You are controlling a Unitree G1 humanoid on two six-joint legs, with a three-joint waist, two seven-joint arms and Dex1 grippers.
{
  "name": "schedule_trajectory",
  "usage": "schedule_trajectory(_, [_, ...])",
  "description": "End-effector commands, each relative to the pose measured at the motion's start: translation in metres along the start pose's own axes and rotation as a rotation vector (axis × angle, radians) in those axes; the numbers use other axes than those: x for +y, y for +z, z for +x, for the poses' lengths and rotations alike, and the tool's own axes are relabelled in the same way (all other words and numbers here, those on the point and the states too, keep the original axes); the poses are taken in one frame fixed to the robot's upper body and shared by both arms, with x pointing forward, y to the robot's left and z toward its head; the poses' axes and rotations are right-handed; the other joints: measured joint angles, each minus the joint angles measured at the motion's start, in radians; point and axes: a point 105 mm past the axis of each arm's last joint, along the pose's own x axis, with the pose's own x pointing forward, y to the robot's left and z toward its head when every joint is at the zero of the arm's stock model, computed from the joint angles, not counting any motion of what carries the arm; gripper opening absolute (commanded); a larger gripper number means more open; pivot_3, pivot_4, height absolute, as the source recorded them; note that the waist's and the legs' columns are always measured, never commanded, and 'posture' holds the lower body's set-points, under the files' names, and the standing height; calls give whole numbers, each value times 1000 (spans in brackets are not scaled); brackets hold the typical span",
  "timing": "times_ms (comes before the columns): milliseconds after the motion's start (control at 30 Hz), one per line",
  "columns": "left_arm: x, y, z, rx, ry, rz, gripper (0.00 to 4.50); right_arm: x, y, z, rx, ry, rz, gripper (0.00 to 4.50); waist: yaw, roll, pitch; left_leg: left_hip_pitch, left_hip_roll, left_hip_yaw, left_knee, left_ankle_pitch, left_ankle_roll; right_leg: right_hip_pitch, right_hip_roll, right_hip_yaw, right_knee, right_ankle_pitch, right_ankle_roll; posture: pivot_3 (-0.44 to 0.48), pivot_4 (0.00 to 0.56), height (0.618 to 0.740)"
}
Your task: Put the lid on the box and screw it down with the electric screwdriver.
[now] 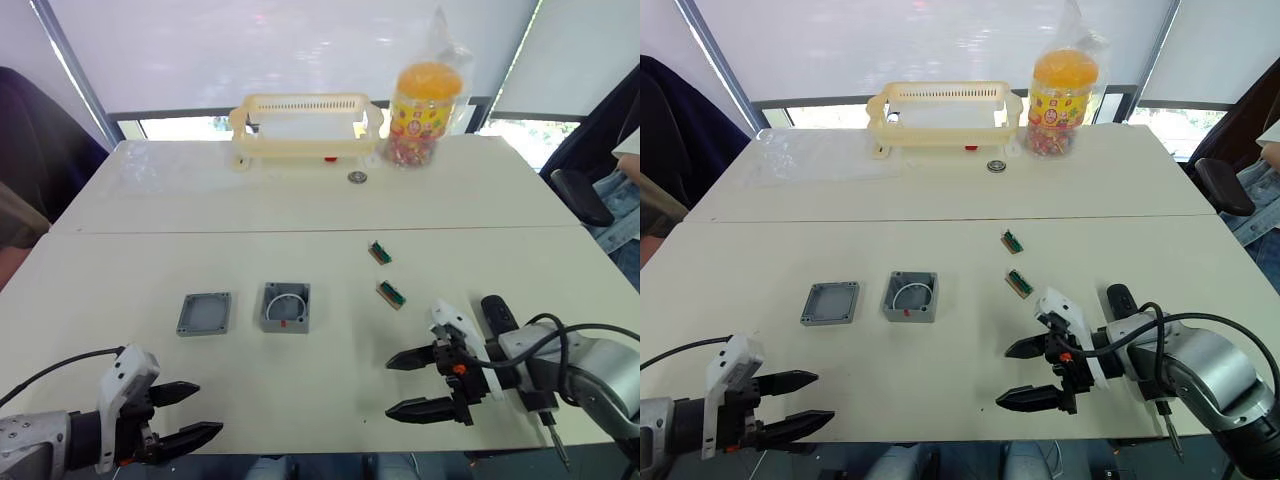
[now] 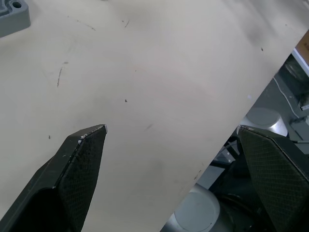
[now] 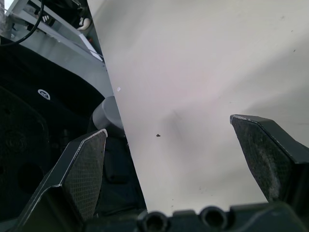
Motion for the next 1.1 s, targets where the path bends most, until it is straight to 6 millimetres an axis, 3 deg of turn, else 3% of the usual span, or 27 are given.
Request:
schedule_trajectory(33, [0, 2, 1, -2, -7, 17, 4465, 0, 6, -3, -8, -15, -37, 4499, 0, 0, 0, 0, 0, 0, 0, 0, 0, 0, 0, 0, 0, 0, 0, 0, 150, 740])
schedule_trajectory(500, [12, 12, -2, -21, 54, 70, 4465, -6, 22, -2, -56, -28, -57, 4499, 0, 0, 0, 0, 0, 0, 0, 0, 0, 0, 0, 0, 0, 0, 0, 0, 150, 740])
schedule_trajectory(700, [37, -4, -7, 228, 204, 196, 4465, -14, 27, -8, -39, -72, -53, 4499, -1, 0, 0, 1, 0, 0, 0, 0, -1, 0, 1, 0, 1, 0, 0, 0, 150, 740])
schedule_trajectory(867, [39, 43, -23, 161, 95, 200, 4465, -20, 33, -22, -31, -105, 10, 4499, 1, 0, 0, 0, 0, 0, 1, 1, -1, 0, 1, 0, 2, 0, 0, 0, 150, 740])
schedule_trajectory(933, [40, 79, -27, 145, 77, 310, 4465, -22, 45, -32, -22, -144, -48, 4499, 0, 0, 0, 1, 0, 0, 1, 1, -1, 0, 1, 0, 2, 0, 0, 0, 150, 740])
schedule_trajectory(1000, [35, 111, -25, 123, 38, 418, 4465, -18, 61, -37, -23, -162, -116, 4499, -1, -1, 1, 0, -1, 0, 1, 2, -2, -1, 1, -1, 4, 1, 0, 0, 150, 740])
schedule_trajectory(1100, [26, 138, -9, 102, -46, 550, 4465, -8, 74, -29, -59, -125, -154, 4499, -6, 0, 0, 1, -1, 0, 0, 2, -3, -1, 1, 0, 4, 3, 3, 0, 150, 740])
